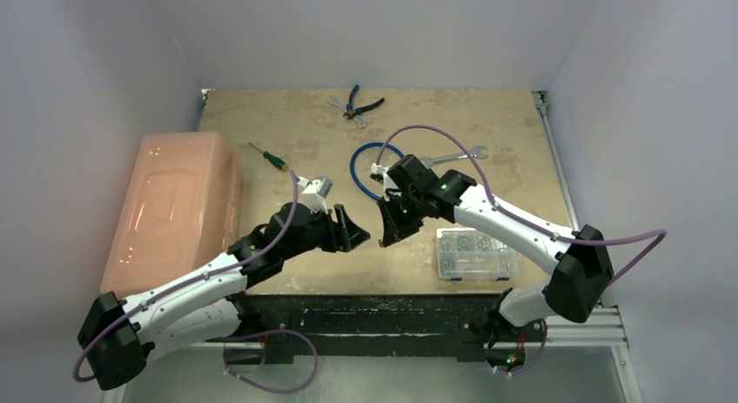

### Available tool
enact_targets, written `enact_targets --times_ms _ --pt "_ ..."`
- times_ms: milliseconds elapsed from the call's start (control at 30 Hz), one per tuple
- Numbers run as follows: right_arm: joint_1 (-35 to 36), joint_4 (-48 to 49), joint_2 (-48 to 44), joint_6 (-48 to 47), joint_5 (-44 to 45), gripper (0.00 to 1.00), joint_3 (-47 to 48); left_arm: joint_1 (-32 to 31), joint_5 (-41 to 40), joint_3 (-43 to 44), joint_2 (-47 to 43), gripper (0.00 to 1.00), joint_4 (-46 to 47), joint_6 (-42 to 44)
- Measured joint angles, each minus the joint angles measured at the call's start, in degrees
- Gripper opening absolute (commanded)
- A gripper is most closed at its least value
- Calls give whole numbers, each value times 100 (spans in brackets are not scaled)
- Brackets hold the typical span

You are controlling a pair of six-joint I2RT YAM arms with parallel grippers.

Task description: Unlock with the key

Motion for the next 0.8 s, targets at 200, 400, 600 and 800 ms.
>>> enact_targets --times_ms 200,400,600,800 --pt "0 4 -87 -33 -208 0 33 -310 411 -107 243 53 684 339" --pt "0 7 -208 -35 -350 0 52 -511 525 -107 457 46 1102 535" --pt "0 20 -249 -33 -455 0 79 -568 431 -142 479 41 1156 695" --pt "0 33 -269 -33 -575 0 92 -568 212 -278 459 40 1130 811"
